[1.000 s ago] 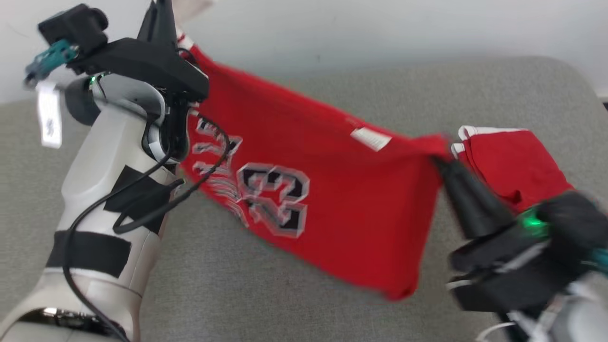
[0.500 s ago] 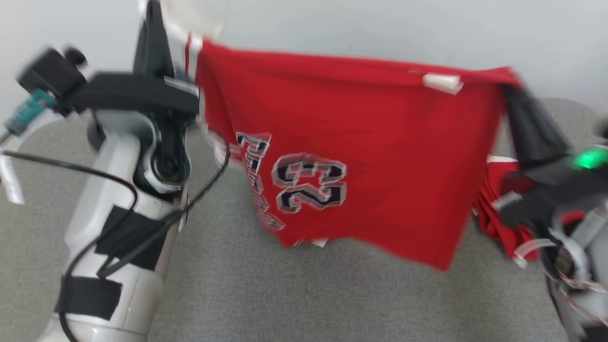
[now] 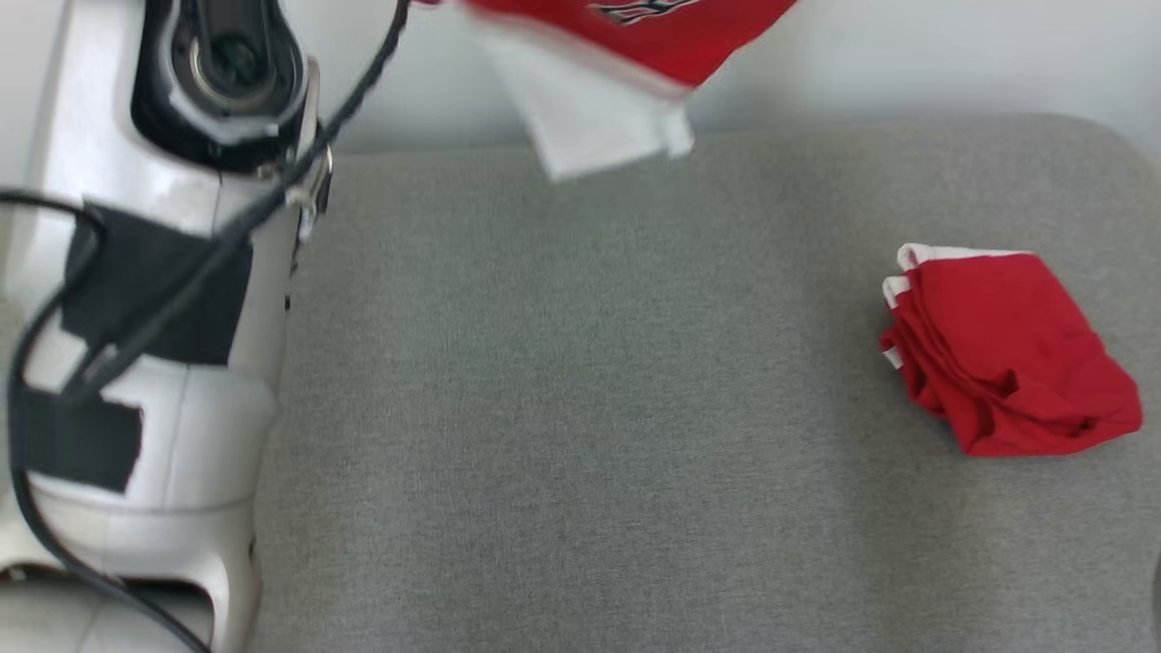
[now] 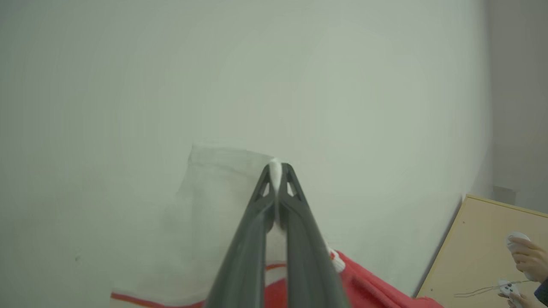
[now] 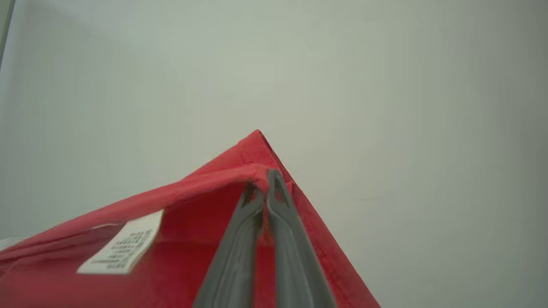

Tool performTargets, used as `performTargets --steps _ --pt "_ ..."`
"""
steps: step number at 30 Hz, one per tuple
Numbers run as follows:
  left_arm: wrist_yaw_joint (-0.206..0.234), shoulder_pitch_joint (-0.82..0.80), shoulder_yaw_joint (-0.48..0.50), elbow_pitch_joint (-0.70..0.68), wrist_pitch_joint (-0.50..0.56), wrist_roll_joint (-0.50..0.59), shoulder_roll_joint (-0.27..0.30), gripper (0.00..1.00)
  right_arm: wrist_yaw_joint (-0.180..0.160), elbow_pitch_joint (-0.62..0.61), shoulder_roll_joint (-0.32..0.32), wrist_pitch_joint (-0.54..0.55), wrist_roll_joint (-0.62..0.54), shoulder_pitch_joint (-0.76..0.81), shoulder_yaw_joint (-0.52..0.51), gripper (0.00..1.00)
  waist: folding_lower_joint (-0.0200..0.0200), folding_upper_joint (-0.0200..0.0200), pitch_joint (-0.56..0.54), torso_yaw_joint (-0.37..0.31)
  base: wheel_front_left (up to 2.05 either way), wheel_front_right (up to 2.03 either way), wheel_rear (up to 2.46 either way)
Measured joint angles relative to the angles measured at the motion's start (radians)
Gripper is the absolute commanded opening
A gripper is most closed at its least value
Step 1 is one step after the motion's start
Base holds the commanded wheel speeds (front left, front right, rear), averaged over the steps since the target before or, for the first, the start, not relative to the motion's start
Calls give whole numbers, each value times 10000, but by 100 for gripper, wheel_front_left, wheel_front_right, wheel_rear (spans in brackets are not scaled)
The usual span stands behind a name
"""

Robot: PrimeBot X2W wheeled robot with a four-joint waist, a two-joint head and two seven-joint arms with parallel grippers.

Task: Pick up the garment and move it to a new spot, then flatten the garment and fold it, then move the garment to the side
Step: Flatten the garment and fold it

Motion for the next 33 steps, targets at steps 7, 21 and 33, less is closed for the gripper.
performTargets --steps 7,21,33 --pt "316 2866 320 -696 4 1467 69 0 485 408 -155 715 25 3977 541 0 4 3 527 85 0 0 0" --pt "311 7165 895 -1434 33 1060 59 0 792 155 -10 428 107 7806 704 0 4 4 1278 718 0 0 0" --pt "311 10206 1166 -2063 105 48 35 0 328 -755 253 525 -497 11126 1116 0 0 2 -41 996 0 0 0"
